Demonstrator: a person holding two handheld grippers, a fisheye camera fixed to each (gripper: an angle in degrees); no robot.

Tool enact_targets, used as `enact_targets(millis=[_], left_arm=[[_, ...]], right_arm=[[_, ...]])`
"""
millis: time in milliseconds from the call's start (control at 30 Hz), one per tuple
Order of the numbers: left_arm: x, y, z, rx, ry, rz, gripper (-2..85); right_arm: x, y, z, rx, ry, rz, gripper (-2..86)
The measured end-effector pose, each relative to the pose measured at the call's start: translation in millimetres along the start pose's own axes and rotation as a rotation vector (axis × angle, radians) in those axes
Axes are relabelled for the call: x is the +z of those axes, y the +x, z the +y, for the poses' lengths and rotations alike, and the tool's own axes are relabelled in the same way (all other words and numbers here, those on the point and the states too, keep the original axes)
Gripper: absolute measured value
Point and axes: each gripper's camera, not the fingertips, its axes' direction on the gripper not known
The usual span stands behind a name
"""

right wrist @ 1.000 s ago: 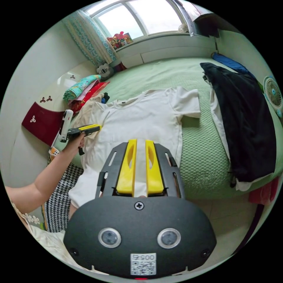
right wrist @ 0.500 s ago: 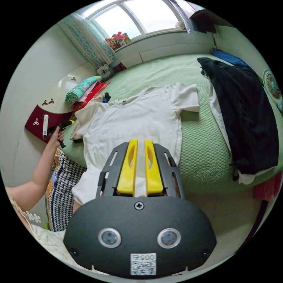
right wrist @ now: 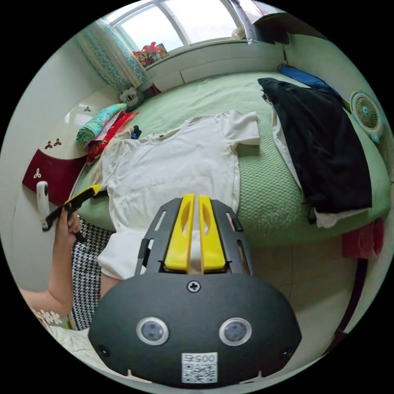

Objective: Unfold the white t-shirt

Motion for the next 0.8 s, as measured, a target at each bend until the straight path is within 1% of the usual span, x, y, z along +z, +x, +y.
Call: enact_targets(millis=[67, 100, 167, 233, 333, 400, 467, 533, 633, 667, 800], left_arm=[[-1, 45, 20, 0.01, 0.039, -0.079, -0.6], [-1, 55, 23, 0.004, 0.044, -0.097, -0.6], [13, 86, 28, 0.022, -0.022, -0.117, -0.6], [27, 98, 29, -0.016, -0.082, -0.117, -0.6], [47, 111, 35, 0.026, -0.172, -0.124, -0.6], [55, 109, 35, -0.01, -0.222, -0.104, -0.6], [66, 102, 37, -0.05, -0.285, -0.074, -0.6], [71, 102, 39, -0.057, -0.31, -0.078, -0.6], [73, 116, 44, -0.012, -0.298, -0.155, -0.6], [74, 122, 46, 0.005, -0.29, -0.198, -0.6], [77, 138, 52, 0.048, -0.268, -0.27, -0.7]], right_arm=[[-6, -12, 9, 0.005, 0.012, 0.027, -0.6], [-9, -22, 14, 0.001, 0.028, 0.041, -0.8], [-10, -41, 19, -0.012, 0.034, 0.042, -0.9], [-6, -62, 23, -0.047, 0.048, 0.049, -1.0], [11, -95, 34, -0.135, 0.06, 0.1, -1.0], [34, -110, 43, -0.208, -0.044, 0.106, -1.0], [45, -115, 50, -0.229, -0.062, 0.138, -1.0], [51, -116, 51, -0.222, -0.073, 0.155, -1.0], [63, -117, 52, -0.197, -0.099, 0.192, -1.0], [69, -118, 53, -0.198, -0.118, 0.192, -1.0], [77, -117, 55, -0.171, -0.128, 0.165, -1.0]])
